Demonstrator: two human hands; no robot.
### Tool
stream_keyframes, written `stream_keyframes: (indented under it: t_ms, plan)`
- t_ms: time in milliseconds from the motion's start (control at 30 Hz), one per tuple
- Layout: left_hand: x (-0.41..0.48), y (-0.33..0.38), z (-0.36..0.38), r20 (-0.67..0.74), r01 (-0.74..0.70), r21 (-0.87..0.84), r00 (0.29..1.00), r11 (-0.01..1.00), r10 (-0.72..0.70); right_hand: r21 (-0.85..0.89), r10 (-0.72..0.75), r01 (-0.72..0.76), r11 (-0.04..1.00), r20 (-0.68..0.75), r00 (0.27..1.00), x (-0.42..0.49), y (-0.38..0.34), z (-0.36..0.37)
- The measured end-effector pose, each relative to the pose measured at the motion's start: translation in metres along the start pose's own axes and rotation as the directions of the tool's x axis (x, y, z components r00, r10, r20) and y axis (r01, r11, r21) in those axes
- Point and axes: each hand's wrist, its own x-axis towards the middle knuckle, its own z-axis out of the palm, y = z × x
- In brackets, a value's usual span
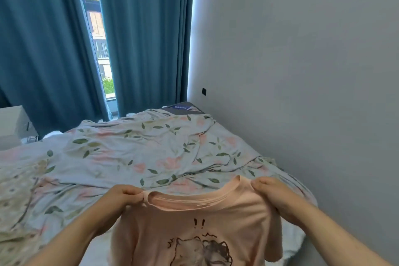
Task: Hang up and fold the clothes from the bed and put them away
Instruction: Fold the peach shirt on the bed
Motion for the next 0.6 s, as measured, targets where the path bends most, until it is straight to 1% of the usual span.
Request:
stream_keyframes:
  t_ms: [100,200,267,333,400,467,533,600]
  plan:
    - [0.046,-0.054,0.026,-0.034,0.091,-0.008,0.995,0.996,-0.092,-0.014,0.124,-0.124,0.992,0.001,0.992,0.049,0.067,0.016]
    - [0.093,-0.106,0.054,-0.055,0.158,0.012,0.986,0.987,-0.157,-0.032,0.194,-0.194,0.981,0.001,0.981,0.098,0.125,0.034]
    - [0.127,-0.140,0.069,-0.110,0.207,-0.007,0.972,0.978,-0.206,-0.031,0.239,-0.239,0.971,0.006,0.971,0.132,0.160,0.046]
    - [0.165,-0.174,0.083,-0.210,0.220,0.003,0.954,0.975,-0.215,-0.038,0.263,-0.264,0.964,-0.018,0.965,0.170,0.193,0.056]
    - [0.207,-0.206,0.094,-0.307,0.204,0.061,0.935,0.977,-0.176,-0.100,0.212,-0.219,0.971,-0.074,0.974,0.211,0.228,0.069]
    - [0.251,-0.238,0.104,-0.393,0.151,0.146,0.916,0.978,-0.083,-0.166,0.125,-0.146,0.975,-0.131,0.983,0.250,0.260,0.084]
    - [0.293,-0.271,0.117,-0.468,0.123,0.220,0.884,0.968,-0.007,-0.182,0.060,-0.090,0.979,-0.168,0.984,0.285,0.293,0.102]
    - [0.329,-0.302,0.131,-0.514,0.134,0.269,0.858,0.954,0.024,-0.199,0.007,-0.052,0.979,-0.221,0.975,0.313,0.326,0.121]
